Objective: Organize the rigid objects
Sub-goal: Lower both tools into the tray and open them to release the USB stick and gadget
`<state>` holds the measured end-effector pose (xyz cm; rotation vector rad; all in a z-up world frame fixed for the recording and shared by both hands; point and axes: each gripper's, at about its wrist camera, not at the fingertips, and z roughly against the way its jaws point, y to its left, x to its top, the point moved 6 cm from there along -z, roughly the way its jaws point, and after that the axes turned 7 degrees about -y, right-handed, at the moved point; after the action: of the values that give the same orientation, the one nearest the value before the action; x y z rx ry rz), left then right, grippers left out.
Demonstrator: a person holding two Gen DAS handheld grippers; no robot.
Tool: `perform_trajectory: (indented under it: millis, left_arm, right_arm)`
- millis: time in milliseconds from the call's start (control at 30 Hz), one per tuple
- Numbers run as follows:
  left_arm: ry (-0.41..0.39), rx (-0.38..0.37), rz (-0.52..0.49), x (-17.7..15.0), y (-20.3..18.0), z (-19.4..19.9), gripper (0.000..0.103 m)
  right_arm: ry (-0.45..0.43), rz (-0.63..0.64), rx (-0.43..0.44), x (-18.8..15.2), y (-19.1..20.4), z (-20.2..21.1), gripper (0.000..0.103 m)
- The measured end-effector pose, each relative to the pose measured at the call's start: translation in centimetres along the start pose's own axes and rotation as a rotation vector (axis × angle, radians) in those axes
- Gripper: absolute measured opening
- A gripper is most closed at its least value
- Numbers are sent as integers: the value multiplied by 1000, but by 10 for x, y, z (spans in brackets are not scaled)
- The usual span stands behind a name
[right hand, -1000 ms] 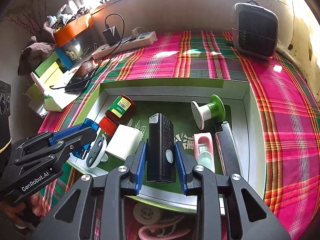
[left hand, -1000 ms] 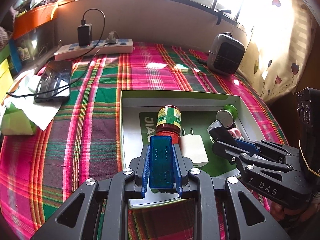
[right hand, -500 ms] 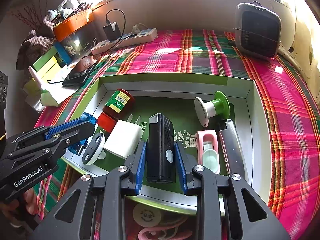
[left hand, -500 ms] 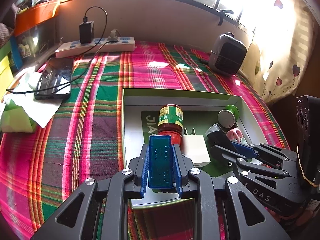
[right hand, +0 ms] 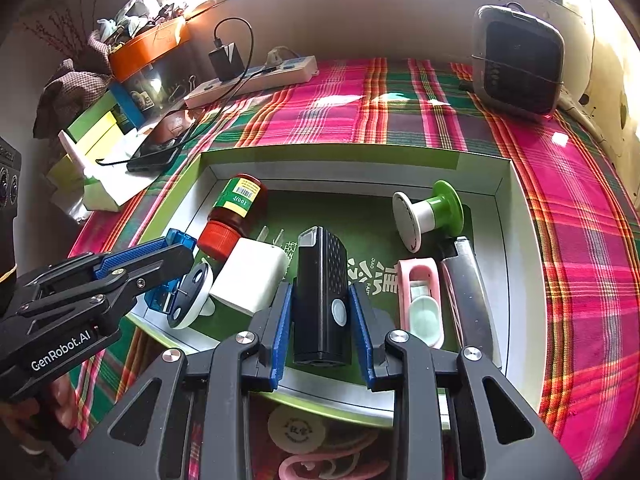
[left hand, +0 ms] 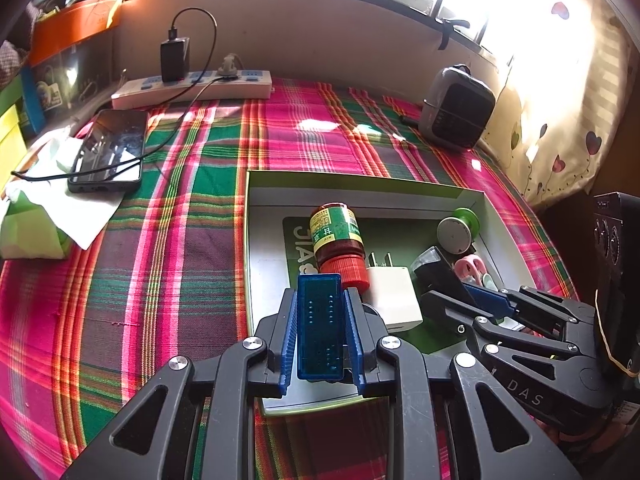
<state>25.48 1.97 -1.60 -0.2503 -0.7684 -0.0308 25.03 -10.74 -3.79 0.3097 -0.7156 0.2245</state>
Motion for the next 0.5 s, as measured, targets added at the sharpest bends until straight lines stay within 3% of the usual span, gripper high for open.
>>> perform_trajectory:
  millis: [500]
  left_arm:
    - [0,5,1,-2,0,5,26]
  right_arm:
    - [-4,5,-1,-1,2,4,30]
